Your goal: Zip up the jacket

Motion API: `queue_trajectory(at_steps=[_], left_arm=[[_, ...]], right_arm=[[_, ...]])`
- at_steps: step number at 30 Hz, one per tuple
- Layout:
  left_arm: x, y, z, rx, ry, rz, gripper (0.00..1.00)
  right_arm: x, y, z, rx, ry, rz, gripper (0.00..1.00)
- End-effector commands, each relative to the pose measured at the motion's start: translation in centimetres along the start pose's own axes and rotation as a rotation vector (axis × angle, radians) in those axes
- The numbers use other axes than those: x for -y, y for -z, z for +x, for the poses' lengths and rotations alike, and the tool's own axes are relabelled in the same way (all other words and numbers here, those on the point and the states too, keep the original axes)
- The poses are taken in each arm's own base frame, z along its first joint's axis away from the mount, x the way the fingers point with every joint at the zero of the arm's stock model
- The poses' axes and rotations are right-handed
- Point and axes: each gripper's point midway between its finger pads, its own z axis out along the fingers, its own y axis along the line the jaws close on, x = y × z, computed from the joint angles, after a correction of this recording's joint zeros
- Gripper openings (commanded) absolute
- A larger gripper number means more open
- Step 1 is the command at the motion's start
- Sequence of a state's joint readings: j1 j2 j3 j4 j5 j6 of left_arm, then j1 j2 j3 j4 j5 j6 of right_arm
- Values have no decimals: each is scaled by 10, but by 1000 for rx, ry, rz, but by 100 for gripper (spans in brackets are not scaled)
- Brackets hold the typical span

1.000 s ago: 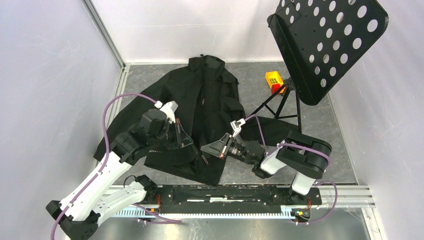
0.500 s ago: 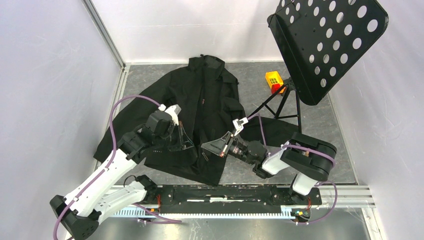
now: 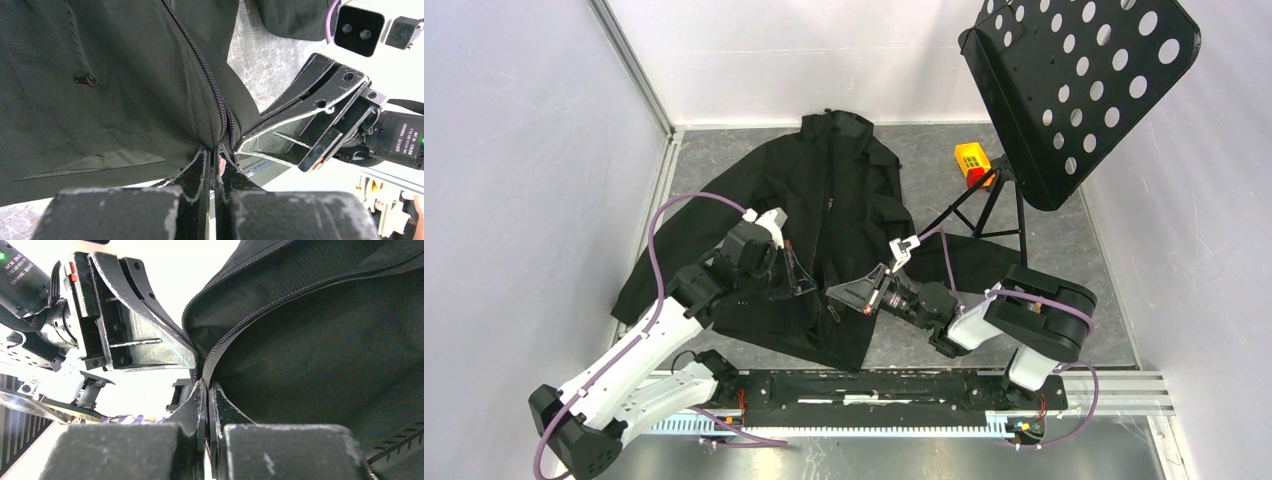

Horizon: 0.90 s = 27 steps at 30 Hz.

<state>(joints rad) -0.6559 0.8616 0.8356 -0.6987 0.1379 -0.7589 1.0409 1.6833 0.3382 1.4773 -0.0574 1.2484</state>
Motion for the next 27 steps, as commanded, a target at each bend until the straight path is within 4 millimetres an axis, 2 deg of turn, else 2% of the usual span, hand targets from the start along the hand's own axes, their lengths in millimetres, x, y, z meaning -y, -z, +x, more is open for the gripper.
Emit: queue_trajectory(at_steps=[1, 8, 11, 16, 22, 27], left_arm=[[10, -4, -15, 67, 48, 36, 2], [19, 0, -21, 123, 56, 105, 2], [17, 2, -24, 146, 68, 91, 2], [25, -3, -24, 177, 118, 178, 2], [26, -6, -26, 236, 193, 246, 2], [28, 4, -35, 318, 219, 292, 2]], right_arm=[[-105, 13, -45, 196, 28, -419, 0], [-103, 10, -45, 196, 8, -411, 0], [-103, 9, -46, 201, 7, -407, 0], [-105, 9, -51, 229, -25, -420, 0], [-106, 12, -57, 260, -30, -421, 0], [-105, 12, -58, 269, -42, -416, 0]])
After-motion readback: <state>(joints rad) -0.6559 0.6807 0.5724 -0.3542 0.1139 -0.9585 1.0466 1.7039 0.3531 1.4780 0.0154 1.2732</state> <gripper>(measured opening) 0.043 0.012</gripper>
